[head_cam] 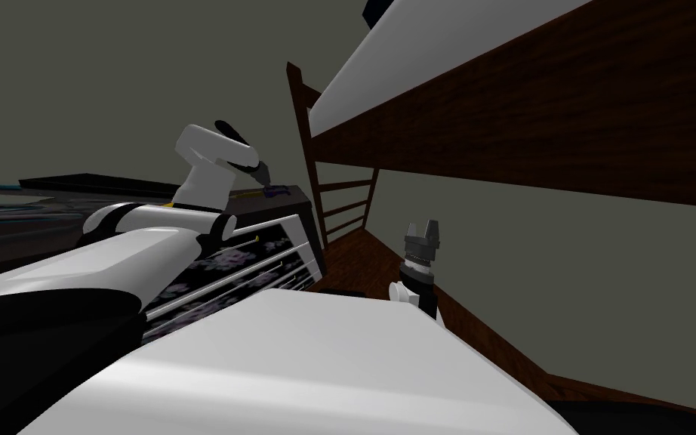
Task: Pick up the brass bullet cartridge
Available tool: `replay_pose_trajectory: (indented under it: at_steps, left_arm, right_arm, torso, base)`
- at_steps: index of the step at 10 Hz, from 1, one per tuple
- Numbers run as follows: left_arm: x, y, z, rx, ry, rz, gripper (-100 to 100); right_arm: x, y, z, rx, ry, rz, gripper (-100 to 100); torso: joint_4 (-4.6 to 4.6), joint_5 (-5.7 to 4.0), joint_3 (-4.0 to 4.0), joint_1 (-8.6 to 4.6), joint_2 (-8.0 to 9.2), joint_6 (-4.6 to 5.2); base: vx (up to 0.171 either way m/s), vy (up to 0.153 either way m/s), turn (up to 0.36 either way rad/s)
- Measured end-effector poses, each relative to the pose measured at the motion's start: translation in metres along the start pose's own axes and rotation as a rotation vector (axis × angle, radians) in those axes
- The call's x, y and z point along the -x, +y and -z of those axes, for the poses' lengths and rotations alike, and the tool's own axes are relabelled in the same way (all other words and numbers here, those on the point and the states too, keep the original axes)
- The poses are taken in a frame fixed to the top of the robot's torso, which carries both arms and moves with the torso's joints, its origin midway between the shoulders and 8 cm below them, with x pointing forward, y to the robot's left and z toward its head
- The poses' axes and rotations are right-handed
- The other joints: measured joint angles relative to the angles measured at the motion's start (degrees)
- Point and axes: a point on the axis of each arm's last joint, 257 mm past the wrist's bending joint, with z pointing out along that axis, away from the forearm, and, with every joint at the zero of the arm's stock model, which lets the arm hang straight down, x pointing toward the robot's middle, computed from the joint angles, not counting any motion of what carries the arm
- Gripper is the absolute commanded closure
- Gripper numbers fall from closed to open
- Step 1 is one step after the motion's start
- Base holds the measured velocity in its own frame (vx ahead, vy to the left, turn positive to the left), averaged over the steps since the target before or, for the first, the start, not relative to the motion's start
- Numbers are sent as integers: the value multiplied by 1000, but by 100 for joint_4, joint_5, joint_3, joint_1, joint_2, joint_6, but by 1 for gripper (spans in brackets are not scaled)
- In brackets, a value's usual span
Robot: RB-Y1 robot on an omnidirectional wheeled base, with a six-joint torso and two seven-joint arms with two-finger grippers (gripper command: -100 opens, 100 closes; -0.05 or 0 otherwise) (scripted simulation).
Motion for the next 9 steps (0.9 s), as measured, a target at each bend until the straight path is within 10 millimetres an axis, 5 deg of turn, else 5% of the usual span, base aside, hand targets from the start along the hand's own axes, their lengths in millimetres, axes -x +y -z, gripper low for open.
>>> replay_pose_trajectory:
  at_steps: [9]
  left_arm:
    - [69, 41, 16, 264, -91, 118, -100]
  right_arm:
    - [0, 0, 0, 0, 0, 0, 0]
  torso:
    - [-2, 4, -3, 7, -3, -2]
  base:
    - [23, 25, -39]
